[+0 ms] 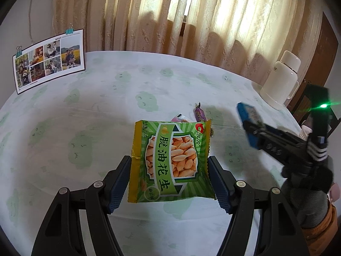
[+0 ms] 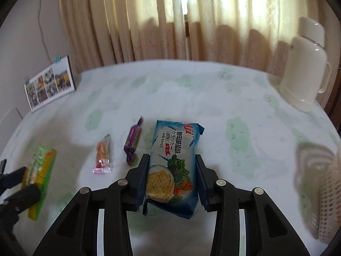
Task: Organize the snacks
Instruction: 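Carry the blue cracker pack into the basket with the right gripper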
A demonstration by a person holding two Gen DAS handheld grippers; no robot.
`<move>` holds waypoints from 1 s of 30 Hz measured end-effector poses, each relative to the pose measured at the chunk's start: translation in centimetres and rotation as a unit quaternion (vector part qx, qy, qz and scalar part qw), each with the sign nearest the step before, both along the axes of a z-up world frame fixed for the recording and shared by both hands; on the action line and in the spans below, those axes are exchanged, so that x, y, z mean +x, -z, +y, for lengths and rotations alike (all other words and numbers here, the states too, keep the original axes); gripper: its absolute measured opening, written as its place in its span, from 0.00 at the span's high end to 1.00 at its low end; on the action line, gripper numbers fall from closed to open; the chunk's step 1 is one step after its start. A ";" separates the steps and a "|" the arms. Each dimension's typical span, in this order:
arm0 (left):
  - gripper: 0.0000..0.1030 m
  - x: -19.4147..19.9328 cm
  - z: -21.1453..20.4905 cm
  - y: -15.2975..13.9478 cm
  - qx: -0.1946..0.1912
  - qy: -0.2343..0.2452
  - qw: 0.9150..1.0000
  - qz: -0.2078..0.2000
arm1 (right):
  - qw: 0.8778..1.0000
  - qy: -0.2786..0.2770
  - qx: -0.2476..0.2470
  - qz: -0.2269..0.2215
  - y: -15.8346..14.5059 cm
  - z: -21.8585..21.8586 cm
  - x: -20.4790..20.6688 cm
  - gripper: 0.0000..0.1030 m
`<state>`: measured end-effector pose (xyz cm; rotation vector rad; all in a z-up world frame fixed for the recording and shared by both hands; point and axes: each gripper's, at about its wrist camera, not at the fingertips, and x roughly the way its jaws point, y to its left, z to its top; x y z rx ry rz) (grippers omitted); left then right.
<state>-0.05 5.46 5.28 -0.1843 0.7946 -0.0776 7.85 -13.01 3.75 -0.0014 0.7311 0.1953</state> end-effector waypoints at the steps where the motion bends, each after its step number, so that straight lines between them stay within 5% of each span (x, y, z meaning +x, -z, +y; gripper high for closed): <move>1: 0.35 0.0 -0.1 0.0 -0.001 0.002 1.000 -0.001 | 1.000 0.004 0.003 -0.007 -0.4 -0.3 -0.3 0.59; 15: 0.35 0.3 -0.8 0.6 0.007 0.003 1.000 -0.004 | 0.987 0.115 0.010 -0.114 -4.5 -7.4 -5.4 0.59; 30: 0.35 0.8 -2.6 1.6 0.044 0.008 0.999 0.008 | 0.961 0.241 0.014 -0.136 -5.7 -18.5 -9.7 0.59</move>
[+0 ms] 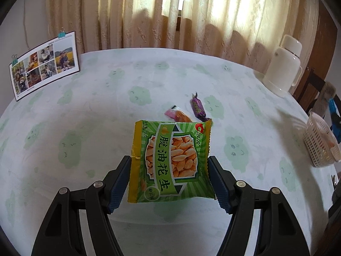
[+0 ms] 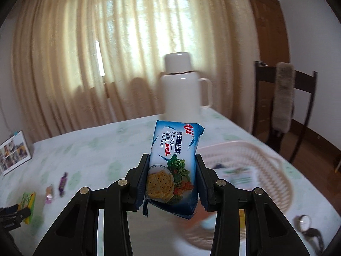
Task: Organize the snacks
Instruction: 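Carry the blue cracker pack into the basket with the right gripper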
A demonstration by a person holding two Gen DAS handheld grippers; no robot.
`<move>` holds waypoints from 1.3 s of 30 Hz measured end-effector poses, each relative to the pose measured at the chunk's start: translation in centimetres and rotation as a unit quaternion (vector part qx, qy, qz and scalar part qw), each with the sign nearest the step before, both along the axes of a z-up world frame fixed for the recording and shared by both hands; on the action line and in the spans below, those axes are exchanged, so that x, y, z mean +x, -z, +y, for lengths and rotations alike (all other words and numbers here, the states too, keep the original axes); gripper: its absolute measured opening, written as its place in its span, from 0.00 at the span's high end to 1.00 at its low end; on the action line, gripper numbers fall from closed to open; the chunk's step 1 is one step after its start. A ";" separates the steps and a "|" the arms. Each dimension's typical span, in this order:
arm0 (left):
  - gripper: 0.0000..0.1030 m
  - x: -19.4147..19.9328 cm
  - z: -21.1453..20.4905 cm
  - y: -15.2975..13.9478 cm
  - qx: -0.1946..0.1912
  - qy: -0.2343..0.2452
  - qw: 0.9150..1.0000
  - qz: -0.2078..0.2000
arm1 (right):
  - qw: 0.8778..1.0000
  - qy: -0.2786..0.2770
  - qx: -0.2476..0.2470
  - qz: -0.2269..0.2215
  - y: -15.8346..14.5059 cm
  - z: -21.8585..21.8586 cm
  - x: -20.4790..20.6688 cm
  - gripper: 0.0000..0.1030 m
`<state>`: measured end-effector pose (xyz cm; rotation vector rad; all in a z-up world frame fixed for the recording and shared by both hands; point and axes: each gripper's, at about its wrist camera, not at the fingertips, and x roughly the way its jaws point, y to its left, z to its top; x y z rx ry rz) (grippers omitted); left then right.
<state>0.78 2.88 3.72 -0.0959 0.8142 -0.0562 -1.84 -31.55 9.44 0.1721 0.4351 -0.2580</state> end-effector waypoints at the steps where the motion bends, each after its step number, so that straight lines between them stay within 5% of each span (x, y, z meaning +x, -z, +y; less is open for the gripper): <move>1: 0.35 0.0 -0.2 -0.1 0.002 0.001 1.000 -0.001 | 1.000 0.007 0.001 0.002 0.0 -0.6 -0.2 0.59; 11: 0.35 -0.5 -1.6 -1.2 0.016 0.016 1.000 -0.008 | 0.998 0.041 0.053 0.019 1.7 -6.7 -1.2 0.58; 15: 0.35 -0.7 -2.7 -2.1 0.019 0.029 0.999 -0.015 | 0.994 0.060 0.088 0.012 2.3 -8.7 -1.6 0.43; 26: 0.35 -0.2 -9.1 -4.5 0.018 0.107 0.994 -0.019 | 0.993 0.109 0.049 -0.021 2.6 -10.4 -3.3 0.43; 39: 0.35 2.5 -19.8 -7.3 -0.019 0.219 0.975 -0.014 | 0.989 0.121 0.054 -0.063 2.4 -10.5 -4.7 0.41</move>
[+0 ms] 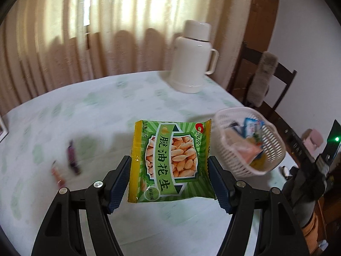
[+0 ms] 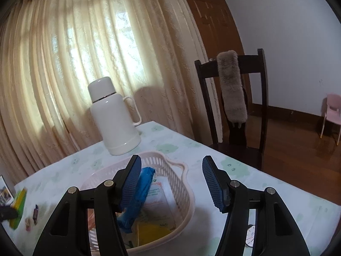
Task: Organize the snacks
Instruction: 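Carry the blue cracker pack into the basket with the right gripper, then lower the green peanut bag into the basket and open the left gripper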
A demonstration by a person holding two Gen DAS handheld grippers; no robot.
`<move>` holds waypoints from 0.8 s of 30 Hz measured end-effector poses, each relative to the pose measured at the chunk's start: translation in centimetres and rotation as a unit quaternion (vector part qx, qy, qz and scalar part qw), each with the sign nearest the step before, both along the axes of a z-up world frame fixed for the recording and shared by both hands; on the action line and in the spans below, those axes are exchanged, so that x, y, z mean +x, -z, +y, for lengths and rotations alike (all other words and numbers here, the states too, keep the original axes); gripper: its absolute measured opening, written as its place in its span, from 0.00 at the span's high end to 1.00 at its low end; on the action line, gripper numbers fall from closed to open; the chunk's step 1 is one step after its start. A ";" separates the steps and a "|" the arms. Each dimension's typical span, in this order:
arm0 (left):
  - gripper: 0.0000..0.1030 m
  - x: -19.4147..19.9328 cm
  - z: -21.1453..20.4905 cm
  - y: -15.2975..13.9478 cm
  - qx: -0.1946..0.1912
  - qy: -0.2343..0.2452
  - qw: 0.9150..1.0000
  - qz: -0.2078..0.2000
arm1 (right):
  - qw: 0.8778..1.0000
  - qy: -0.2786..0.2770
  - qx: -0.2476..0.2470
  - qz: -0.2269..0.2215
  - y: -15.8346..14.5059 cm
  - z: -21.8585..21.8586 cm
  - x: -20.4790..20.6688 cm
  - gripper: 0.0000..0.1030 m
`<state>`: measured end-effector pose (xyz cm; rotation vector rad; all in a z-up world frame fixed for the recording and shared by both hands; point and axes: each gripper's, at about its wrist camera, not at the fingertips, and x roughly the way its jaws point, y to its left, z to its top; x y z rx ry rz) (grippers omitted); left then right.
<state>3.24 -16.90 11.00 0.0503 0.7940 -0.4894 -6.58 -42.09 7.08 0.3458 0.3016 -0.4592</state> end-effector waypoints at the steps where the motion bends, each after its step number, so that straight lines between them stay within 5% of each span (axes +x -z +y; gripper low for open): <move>1: 0.35 0.2 -0.9 -0.1 0.000 0.007 1.000 0.001 | 1.000 -0.003 -0.001 -0.002 0.0 0.1 -0.1 0.41; 16: 0.34 3.0 -11.6 0.0 -0.002 0.086 0.996 0.015 | 0.999 -0.004 0.021 -0.027 -0.2 -0.1 -1.2 0.36; 24: 0.22 4.1 -13.1 0.9 -0.014 0.095 0.994 0.045 | 0.999 -0.001 0.024 -0.030 -0.3 -0.3 -1.5 0.35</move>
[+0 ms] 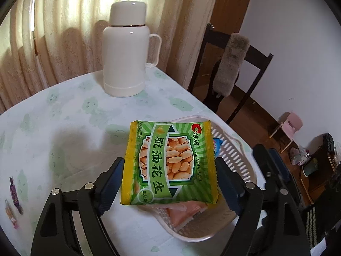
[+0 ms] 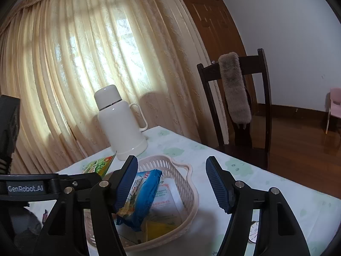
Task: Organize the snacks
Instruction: 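Lower the green peanut bag into the basket and open the left gripper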
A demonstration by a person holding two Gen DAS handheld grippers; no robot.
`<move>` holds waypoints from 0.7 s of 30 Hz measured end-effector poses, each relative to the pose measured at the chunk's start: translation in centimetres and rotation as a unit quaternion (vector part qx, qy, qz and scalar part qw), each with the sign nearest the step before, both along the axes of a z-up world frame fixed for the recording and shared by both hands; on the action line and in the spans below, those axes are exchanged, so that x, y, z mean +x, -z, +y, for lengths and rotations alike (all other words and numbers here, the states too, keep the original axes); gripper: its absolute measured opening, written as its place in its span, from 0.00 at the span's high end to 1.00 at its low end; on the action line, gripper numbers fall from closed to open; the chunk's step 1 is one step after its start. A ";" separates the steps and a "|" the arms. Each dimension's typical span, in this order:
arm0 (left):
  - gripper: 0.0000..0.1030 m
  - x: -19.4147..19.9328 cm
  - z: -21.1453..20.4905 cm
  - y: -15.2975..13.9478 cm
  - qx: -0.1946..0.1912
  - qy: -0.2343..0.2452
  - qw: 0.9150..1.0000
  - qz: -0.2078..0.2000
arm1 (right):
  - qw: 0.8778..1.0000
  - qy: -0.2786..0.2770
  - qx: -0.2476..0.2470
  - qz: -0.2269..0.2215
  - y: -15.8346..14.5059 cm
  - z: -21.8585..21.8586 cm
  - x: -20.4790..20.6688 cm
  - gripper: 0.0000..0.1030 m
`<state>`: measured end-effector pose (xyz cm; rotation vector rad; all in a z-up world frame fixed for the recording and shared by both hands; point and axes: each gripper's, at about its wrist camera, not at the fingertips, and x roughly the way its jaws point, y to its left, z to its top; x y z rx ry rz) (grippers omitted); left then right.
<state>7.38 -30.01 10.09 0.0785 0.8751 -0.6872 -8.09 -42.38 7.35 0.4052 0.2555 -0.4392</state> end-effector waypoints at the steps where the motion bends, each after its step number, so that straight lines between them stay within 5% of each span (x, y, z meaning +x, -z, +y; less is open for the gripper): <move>1: 0.22 0.1 0.2 0.1 0.000 -0.004 1.000 0.004 | 1.000 0.001 0.002 0.000 0.0 -0.1 0.0 0.35; 21: 0.12 1.0 1.4 -0.1 -0.072 -0.003 0.995 0.067 | 1.000 0.004 0.002 -0.005 -0.2 -0.1 0.0 0.34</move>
